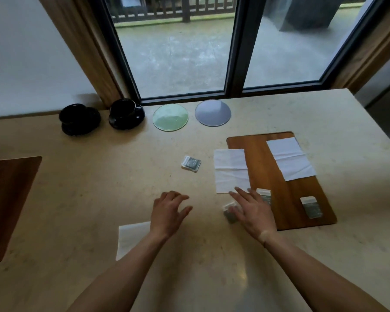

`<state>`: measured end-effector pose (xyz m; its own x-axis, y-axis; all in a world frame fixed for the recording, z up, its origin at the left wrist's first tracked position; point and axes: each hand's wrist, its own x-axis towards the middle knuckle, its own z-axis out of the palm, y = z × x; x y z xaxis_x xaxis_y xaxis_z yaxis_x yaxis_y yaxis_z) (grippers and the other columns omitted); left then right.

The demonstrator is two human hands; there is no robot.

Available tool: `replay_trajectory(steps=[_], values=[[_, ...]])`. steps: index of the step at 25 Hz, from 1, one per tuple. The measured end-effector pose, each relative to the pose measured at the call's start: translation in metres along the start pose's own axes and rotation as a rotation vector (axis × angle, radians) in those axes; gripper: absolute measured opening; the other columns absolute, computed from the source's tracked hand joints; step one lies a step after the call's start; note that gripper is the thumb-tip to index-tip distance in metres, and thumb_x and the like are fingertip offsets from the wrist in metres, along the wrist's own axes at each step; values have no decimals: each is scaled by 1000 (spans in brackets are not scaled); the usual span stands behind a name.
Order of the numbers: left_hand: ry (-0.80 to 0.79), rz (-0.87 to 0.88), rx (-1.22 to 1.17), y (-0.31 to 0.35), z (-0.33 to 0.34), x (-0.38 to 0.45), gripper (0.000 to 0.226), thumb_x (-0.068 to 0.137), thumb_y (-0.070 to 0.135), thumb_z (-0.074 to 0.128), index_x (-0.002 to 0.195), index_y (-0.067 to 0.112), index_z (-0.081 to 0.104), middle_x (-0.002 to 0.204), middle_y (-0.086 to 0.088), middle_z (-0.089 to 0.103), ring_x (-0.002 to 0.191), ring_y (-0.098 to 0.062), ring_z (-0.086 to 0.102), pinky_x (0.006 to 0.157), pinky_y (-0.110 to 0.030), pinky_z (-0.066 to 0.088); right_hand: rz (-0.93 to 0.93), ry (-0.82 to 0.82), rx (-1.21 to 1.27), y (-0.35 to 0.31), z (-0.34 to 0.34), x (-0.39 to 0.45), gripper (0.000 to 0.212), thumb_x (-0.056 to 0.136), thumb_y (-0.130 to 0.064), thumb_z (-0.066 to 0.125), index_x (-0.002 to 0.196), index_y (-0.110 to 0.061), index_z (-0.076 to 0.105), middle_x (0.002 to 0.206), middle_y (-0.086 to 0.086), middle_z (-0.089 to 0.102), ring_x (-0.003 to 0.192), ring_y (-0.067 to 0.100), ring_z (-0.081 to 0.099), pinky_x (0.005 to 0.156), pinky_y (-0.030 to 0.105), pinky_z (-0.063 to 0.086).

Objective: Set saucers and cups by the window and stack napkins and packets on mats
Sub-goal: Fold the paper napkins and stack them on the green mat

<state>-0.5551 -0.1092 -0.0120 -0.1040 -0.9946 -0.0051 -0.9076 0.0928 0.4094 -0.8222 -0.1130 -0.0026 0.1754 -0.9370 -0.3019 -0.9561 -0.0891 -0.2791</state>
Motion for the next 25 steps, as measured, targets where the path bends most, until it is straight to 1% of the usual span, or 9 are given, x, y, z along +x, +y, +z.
replay_trajectory(steps=[5, 8, 10, 13, 16, 18, 20, 22, 25], values=[[19, -37, -34, 49, 18, 42, 31, 88, 45, 63, 113, 28, 68, 114, 3, 66, 108, -21, 55, 86, -37, 40, 24, 122, 34, 57, -23, 15, 46, 97, -53, 40, 141, -37, 41, 150, -12, 40, 140, 21, 33, 111, 45, 31], [30, -59, -34, 66, 22, 62, 31, 87, 45, 64, 112, 28, 69, 115, 3, 67, 108, -21, 56, 86, -38, 42, 38, 144, 48, 74, -27, 29, 44, 98, -51, 39, 139, -37, 44, 146, -11, 46, 137, 20, 38, 110, 42, 33], [64, -54, -41, 72, 22, 76, 30, 85, 44, 67, 109, 27, 71, 111, 2, 69, 103, -21, 59, 84, -38, 47, 28, 136, 55, 80, -28, 44, 40, 98, -49, 40, 136, -38, 43, 141, -11, 51, 133, 21, 44, 107, 42, 39], [99, -25, -22, 71, 26, 97, 27, 81, 41, 72, 102, 24, 74, 102, 2, 72, 95, -20, 63, 79, -36, 51, -16, 140, -14, 85, -26, 70, 33, 94, -43, 50, 126, -38, 43, 125, -10, 58, 114, 20, 56, 94, 36, 51], [80, -2, 5, 65, 32, 121, 24, 80, 41, 73, 99, 25, 75, 97, 3, 72, 89, -19, 64, 75, -36, 52, -34, 250, -53, 83, -23, 91, 30, 93, -43, 54, 120, -33, 56, 114, -9, 65, 100, 17, 62, 78, 28, 51], [61, 13, 15, 63, 38, 133, 23, 80, 42, 74, 97, 28, 75, 94, 4, 72, 87, -16, 64, 75, -35, 53, -25, 313, 4, 81, -21, 103, 29, 88, -41, 63, 115, -28, 65, 111, -7, 70, 98, 19, 65, 75, 31, 53], [34, 19, 13, 62, 45, 142, 22, 79, 42, 74, 98, 30, 75, 95, 5, 72, 87, -15, 62, 78, -38, 52, -10, 336, 48, 80, -17, 114, 29, 85, -38, 68, 112, -27, 69, 112, -5, 71, 103, 21, 65, 78, 34, 54], [11, 28, 23, 64, 52, 151, 21, 80, 39, 74, 99, 29, 75, 97, 4, 71, 91, -17, 60, 81, -39, 50, 1, 369, 49, 81, -13, 123, 27, 84, -37, 70, 109, -27, 71, 113, -5, 71, 107, 21, 64, 80, 35, 53], [-31, 79, 93, 68, 59, 160, 20, 84, 36, 70, 102, 28, 74, 102, 3, 69, 97, -18, 57, 85, -37, 44, -13, 392, 52, 84, -9, 130, 22, 84, -36, 71, 103, -27, 72, 110, -4, 72, 104, 22, 64, 77, 35, 54]])
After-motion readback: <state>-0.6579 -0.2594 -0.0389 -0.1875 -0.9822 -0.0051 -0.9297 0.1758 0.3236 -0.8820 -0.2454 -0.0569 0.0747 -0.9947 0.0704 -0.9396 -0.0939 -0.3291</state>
